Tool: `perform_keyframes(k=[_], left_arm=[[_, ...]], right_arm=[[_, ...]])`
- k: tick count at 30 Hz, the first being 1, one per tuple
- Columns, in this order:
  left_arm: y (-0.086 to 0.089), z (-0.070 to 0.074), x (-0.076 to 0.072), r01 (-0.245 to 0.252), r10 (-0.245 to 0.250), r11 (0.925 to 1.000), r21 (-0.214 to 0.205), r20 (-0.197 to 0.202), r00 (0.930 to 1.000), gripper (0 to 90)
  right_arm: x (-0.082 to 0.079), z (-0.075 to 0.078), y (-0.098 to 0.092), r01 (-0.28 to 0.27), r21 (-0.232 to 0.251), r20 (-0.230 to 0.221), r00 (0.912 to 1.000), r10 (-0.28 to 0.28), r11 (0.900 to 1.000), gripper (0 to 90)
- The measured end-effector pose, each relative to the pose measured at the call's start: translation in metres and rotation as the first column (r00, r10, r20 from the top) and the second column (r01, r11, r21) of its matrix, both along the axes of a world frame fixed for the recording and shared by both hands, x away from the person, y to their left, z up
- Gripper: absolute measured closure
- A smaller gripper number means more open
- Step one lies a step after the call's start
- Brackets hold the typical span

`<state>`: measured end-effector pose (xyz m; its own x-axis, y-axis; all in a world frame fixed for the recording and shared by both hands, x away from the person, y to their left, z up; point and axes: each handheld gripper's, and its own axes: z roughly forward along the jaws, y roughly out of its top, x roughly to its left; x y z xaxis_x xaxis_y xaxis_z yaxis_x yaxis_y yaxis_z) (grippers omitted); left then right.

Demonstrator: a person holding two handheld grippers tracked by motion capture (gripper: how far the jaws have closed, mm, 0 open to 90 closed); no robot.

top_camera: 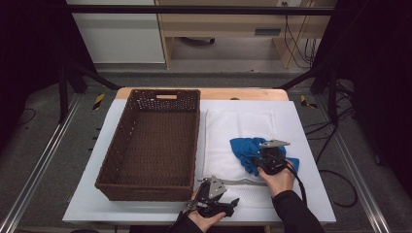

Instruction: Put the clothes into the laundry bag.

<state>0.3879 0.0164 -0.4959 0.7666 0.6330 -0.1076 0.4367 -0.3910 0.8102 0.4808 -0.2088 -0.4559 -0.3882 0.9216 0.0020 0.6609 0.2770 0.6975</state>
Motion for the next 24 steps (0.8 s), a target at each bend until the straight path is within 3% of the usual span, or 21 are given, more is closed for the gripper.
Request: perform_keyframes(k=[5, 8, 11, 14, 16, 19, 22, 24], left_arm=[[0.0, 0.0, 0.0, 0.003, -0.003, 1.0, 0.001, 0.001, 1.0, 25.0], [0.0, 0.0, 0.0, 0.002, -0.002, 1.0, 0.0, 0.0, 1.0, 25.1], [0.0, 0.0, 0.0, 0.0, 0.0, 1.0, 0.005, 0.003, 1.0, 26.0], [0.001, 0.002, 0.0, -0.003, 0.003, 0.9999, 0.013, -0.005, 1.0, 28.1], [0.002, 0.003, 0.0, -0.006, 0.006, 0.9999, 0.013, -0.012, 0.9999, 29.5], [0.003, 0.006, -0.002, -0.012, 0.012, 0.9999, 0.005, -0.005, 0.9999, 32.1], [0.002, 0.009, -0.003, -0.014, 0.014, 0.9999, -0.001, 0.01, 0.9999, 37.6], [0.001, 0.01, -0.003, -0.011, 0.011, 0.9999, -0.001, 0.004, 0.9999, 43.5]], right_arm=[[-0.011, 0.019, -0.027, 0.027, -0.014, 0.073, 0.997, -0.026, 0.9995, 71.4], [-0.013, 0.013, -0.04, 0.018, -0.007, 0.049, 0.9986, -0.018, 0.9998, 70.6], [-0.009, -0.002, -0.036, -0.013, -0.026, -0.002, 0.9999, 0.013, 0.9996, 68.7], [-0.007, -0.008, -0.031, -0.023, -0.045, 0.0, 0.9997, 0.023, 0.9987, 61.5], [-0.008, -0.008, -0.03, -0.025, -0.026, 0.003, 0.9997, 0.025, 0.9994, 51.2], [-0.014, 0.0, -0.031, -0.031, 0.01, 0.07, 0.9971, 0.03, 0.9995, 34.5], [-0.024, 0.016, -0.033, -0.05, 0.072, 0.154, 0.9872, 0.039, 0.9961, 31.4], [-0.034, 0.03, -0.032, -0.082, 0.113, 0.216, 0.9749, 0.056, 0.9902, 31.1]])
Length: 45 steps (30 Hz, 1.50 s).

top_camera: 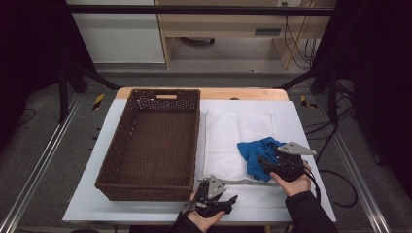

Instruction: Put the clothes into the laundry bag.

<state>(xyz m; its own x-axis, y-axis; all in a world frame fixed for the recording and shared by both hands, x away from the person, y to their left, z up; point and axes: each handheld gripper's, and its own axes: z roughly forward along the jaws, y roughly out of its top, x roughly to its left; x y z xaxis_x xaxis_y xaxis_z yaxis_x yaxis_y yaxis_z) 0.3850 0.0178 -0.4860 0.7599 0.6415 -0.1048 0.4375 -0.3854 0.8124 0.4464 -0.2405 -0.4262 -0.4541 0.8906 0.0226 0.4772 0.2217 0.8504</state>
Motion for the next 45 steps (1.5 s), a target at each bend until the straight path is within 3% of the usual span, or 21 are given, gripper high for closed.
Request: perform_keyframes(k=[2, 4, 6, 9, 14, 17, 19, 23, 28, 30, 35, 38, 40, 43, 45], left_arm=[[-0.001, -0.001, 0.0, 0.004, -0.004, 0.9999, 0.012, -0.008, 1.0, 51.6], [-0.003, -0.003, 0.0, -0.006, 0.006, 0.9993, 0.037, -0.006, 1.0, 57.9], [-0.003, -0.004, 0.0, -0.011, 0.011, 0.999, 0.043, -0.006, 0.9999, 65.1], [-0.002, -0.005, 0.0, -0.024, 0.024, 0.9985, 0.048, 0.0, 0.9997, 73.2], [-0.003, -0.005, -0.001, -0.036, 0.035, 0.9973, 0.064, 0.011, 0.9993, 78.9], [-0.002, -0.005, 0.001, -0.041, 0.041, 0.9974, 0.059, 0.004, 0.9992, 81.9], [-0.001, -0.005, 0.001, -0.045, 0.045, 0.9973, 0.058, 0.005, 0.999, 83.4], [-0.001, -0.005, 0.001, -0.048, 0.048, 0.997, 0.061, 0.006, 0.9988, 85.0], [-0.002, -0.005, 0.0, -0.048, 0.047, 0.996, 0.075, 0.015, 0.9988, 85.7], [-0.002, -0.005, 0.0, -0.048, 0.047, 0.9961, 0.074, 0.015, 0.9988, 85.8], [-0.003, -0.006, 0.0, -0.049, 0.047, 0.9958, 0.077, 0.024, 0.9986, 85.8], [-0.002, -0.005, 0.0, -0.046, 0.045, 0.9961, 0.075, 0.02, 0.9988, 85.8], [-0.002, -0.005, 0.0, -0.044, 0.043, 0.9962, 0.075, 0.018, 0.9989, 85.7], [-0.002, -0.005, 0.001, -0.039, 0.038, 0.9963, 0.076, 0.015, 0.9992, 85.1], [-0.003, -0.004, 0.0, -0.034, 0.033, 0.9961, 0.081, 0.012, 0.9994, 82.7]], right_arm=[[-0.008, 0.008, 0.003, -0.03, 0.028, 0.03, 0.9991, 0.029, 0.9992, 34.9], [-0.015, 0.011, 0.011, -0.097, 0.032, 0.034, 0.9948, 0.096, 0.9948, 40.3], [-0.018, 0.007, 0.023, -0.171, 0.041, -0.006, 0.9851, 0.172, 0.9844, 48.0], [-0.017, -0.007, 0.038, -0.239, 0.042, -0.078, 0.9671, 0.242, 0.97, 57.8], [-0.013, -0.029, 0.05, -0.293, -0.03, -0.18, 0.942, 0.283, 0.9556, 70.9], [-0.015, -0.035, 0.053, -0.321, -0.067, -0.201, 0.9319, 0.302, 0.9447, 72.5], [-0.016, -0.037, 0.051, -0.326, -0.101, -0.195, 0.9328, 0.303, 0.9399, 71.1], [-0.017, -0.041, 0.046, -0.316, -0.115, -0.211, 0.9341, 0.288, 0.9417, 69.5], [-0.018, -0.047, 0.051, -0.343, -0.182, -0.213, 0.9287, 0.303, 0.9215, 65.8], [-0.017, -0.049, 0.053, -0.348, -0.188, -0.212, 0.9277, 0.308, 0.9185, 66.7], [-0.012, -0.048, 0.05, -0.336, -0.196, -0.218, 0.9309, 0.294, 0.9212, 87.9], [-0.009, -0.045, 0.048, -0.336, -0.193, -0.213, 0.9316, 0.295, 0.9219, 88.8], [-0.011, -0.039, 0.046, -0.324, -0.182, -0.182, 0.9389, 0.292, 0.9283, 88.9], [-0.015, -0.025, 0.041, -0.3, -0.145, -0.096, 0.9526, 0.289, 0.9428, 88.9], [-0.017, -0.02, 0.038, -0.293, -0.123, -0.058, 0.9559, 0.288, 0.9482, 88.9]])
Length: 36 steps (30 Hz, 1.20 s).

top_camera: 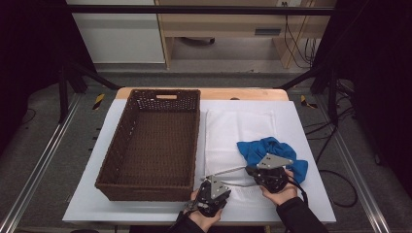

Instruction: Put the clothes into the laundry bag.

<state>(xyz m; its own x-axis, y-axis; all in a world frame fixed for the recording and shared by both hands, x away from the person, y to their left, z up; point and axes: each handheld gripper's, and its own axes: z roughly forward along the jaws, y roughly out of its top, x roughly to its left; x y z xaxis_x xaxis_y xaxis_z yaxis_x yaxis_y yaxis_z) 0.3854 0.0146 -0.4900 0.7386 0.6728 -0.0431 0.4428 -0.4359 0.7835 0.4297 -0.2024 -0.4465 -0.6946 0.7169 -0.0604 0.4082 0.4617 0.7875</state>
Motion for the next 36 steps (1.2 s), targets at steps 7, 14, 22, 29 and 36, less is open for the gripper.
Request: perform_keyframes(k=[7, 14, 22, 29, 36], left_arm=[[-0.003, 0.013, -0.005, 0.008, -0.009, 0.9997, 0.021, 0.038, 0.9992, 74.9], [0.001, 0.071, -0.014, 0.024, -0.021, 0.9996, -0.015, 0.164, 0.9862, 66.8], [0.001, 0.111, 0.029, 0.055, -0.059, 0.9982, 0.023, 0.216, 0.9746, 50.4], [-0.011, 0.096, 0.043, 0.068, -0.073, 0.997, 0.036, 0.162, 0.984, 39.4], [-0.023, 0.077, 0.039, 0.039, -0.056, 0.9934, 0.108, 0.16, 0.9855, 39.8]], right_arm=[[0.001, 0.005, -0.003, 0.003, 0.031, 0.014, 0.9999, -0.003, 0.9995, 88.9], [0.001, 0.005, -0.003, 0.003, 0.041, 0.009, 1.0, -0.003, 0.9991, 88.9], [0.0, 0.007, -0.007, 0.003, 0.099, 0.009, 1.0, -0.004, 0.9951, 88.9], [0.0, 0.01, -0.01, 0.01, 0.136, 0.015, 0.9998, -0.012, 0.9906, 89.0], [-0.001, 0.012, -0.013, 0.011, 0.162, 0.02, 0.9997, -0.014, 0.9867, 89.0]])
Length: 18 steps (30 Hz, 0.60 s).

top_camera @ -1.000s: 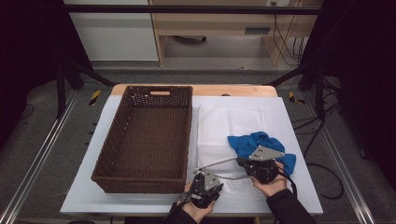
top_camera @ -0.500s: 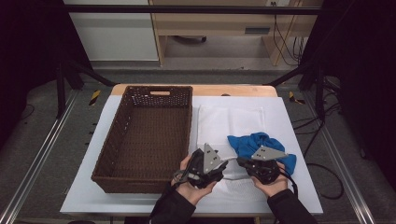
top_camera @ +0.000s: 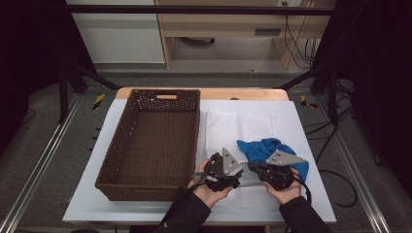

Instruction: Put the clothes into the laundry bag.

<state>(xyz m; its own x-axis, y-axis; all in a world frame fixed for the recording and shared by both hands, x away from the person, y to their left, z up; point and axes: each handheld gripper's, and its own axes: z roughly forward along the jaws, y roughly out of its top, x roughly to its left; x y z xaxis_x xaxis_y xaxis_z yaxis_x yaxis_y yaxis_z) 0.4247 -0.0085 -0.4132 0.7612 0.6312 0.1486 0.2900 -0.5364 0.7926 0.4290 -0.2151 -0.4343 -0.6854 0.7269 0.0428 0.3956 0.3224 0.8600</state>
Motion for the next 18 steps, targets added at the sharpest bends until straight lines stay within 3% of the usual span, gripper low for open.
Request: perform_keyframes(k=[5, 7, 12, 15, 18], left_arm=[[-0.005, -0.017, 0.008, -0.03, 0.033, 0.9976, 0.063, -0.043, 0.9985, 45.3], [-0.007, -0.02, 0.009, -0.048, 0.052, 0.9944, 0.095, -0.041, 0.9978, 51.0], [-0.01, -0.022, 0.014, -0.086, 0.094, 0.9899, 0.113, -0.074, 0.9928, 73.0], [-0.011, -0.023, 0.016, -0.082, 0.092, 0.9894, 0.12, -0.085, 0.9921, 86.0], [-0.014, -0.023, 0.017, -0.086, 0.097, 0.988, 0.128, -0.081, 0.992, 88.9]], right_arm=[[-0.001, 0.002, -0.002, -0.005, 0.008, 0.007, 1.0, 0.005, 1.0, 89.0], [-0.001, 0.002, -0.002, -0.008, 0.009, 0.004, 1.0, 0.008, 0.9999, 88.9], [-0.002, 0.001, -0.001, -0.019, -0.003, -0.006, 0.9998, 0.019, 0.9998, 88.7], [-0.003, 0.0, 0.0, -0.022, -0.006, -0.018, 0.9996, 0.021, 0.9998, 88.3], [-0.003, -0.002, -0.001, -0.017, -0.007, -0.022, 0.9996, 0.017, 0.9998, 86.0]])
